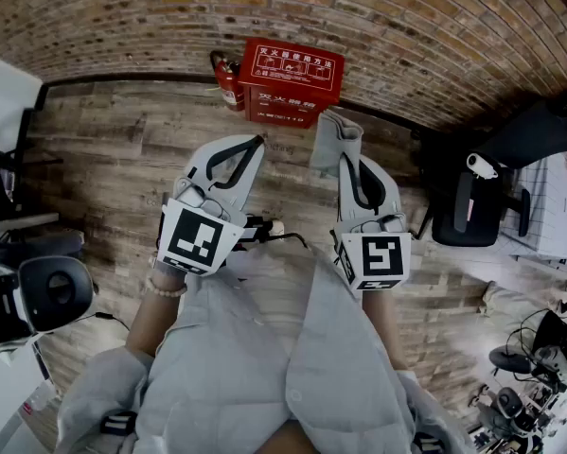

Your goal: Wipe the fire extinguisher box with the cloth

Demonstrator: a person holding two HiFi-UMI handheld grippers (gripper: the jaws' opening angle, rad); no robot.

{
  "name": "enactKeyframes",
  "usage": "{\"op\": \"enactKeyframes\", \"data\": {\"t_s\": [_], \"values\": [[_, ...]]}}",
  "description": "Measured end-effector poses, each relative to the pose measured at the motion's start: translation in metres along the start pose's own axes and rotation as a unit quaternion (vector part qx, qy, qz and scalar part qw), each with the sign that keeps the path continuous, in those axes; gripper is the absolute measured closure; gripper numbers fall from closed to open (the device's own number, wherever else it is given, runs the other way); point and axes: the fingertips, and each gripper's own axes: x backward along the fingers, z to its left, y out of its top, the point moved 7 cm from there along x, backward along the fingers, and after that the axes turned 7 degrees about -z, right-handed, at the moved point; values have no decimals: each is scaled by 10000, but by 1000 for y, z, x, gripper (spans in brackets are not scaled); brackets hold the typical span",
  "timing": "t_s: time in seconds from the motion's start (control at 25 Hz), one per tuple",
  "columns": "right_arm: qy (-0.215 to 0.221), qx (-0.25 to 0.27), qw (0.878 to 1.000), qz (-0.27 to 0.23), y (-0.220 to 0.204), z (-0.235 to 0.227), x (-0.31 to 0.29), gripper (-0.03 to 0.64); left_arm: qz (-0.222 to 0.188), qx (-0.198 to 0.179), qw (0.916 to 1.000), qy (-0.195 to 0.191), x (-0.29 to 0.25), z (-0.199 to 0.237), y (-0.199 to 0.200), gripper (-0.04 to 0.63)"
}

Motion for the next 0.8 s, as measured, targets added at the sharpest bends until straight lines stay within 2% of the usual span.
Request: {"op": "enactKeyframes", "data": {"t_s": [0.64,0.8], "values": [[58,18,10000,-27,-3,-2,6,592,-19,-39,10000,23,-2,-8,2,598],[36,-108,9999,-78,-5,-7,11,592,-26,4,10000,81,-2,-15,3,598]]}}
